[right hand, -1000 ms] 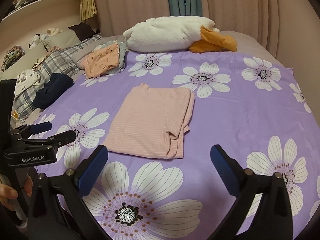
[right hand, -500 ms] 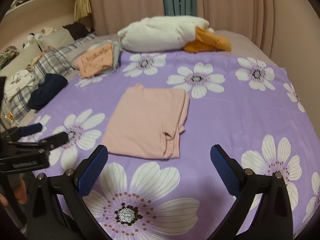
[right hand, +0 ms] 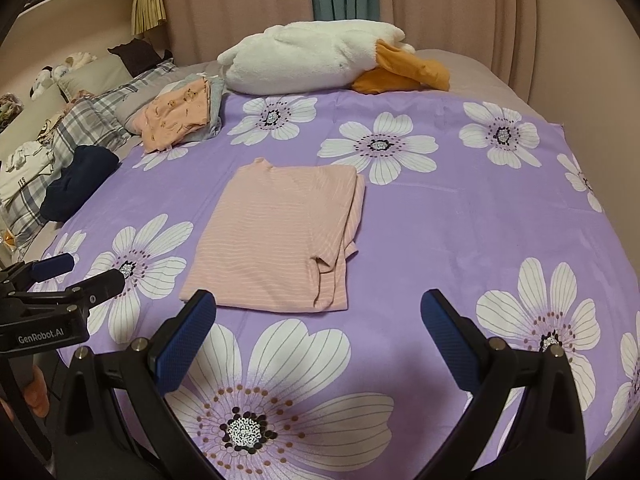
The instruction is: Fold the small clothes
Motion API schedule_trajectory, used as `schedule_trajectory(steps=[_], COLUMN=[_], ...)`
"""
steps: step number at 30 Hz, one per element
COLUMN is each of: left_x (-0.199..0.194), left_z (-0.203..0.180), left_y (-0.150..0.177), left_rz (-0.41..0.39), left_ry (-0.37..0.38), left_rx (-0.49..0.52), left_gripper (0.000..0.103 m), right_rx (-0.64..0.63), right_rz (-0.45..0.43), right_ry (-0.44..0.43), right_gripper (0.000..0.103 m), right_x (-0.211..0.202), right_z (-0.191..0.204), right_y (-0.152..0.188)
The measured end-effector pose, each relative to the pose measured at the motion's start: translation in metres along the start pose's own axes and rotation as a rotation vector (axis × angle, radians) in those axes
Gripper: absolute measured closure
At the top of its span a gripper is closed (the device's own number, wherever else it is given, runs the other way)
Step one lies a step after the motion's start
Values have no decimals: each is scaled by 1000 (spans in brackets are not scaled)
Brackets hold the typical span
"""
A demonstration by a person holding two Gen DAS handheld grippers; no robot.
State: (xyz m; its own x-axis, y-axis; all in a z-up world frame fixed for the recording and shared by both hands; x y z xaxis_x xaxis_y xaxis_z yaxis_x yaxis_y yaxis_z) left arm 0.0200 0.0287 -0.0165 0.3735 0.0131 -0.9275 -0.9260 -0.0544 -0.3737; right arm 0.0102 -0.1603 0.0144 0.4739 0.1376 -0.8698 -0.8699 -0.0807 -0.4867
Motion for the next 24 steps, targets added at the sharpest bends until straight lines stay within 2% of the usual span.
schedule_trajectory(steps=[24], left_x=[2], left_z=[-1], left_y=[2], left_rz=[11], left_ry=[24], left_rx=[7], left_gripper=[4], right_rx=[-21], right_rz=[14], right_ry=[5], right_gripper=[0], right_x=[4], right_z=[8], right_y=[1])
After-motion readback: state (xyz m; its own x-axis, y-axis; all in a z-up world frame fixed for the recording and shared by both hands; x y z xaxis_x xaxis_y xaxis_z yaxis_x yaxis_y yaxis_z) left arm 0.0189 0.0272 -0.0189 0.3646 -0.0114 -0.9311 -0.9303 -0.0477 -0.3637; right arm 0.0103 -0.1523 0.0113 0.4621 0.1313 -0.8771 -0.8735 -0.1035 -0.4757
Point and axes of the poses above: each gripper's, at about its wrist camera, not at the fingertips, and x roughly the way its jaws point, z to its left, y to its underside, the point moved 2 cm from there along x, roughly the way its jaws point, and after that the axes turned 13 degrees about z, right-handed, at the moved point
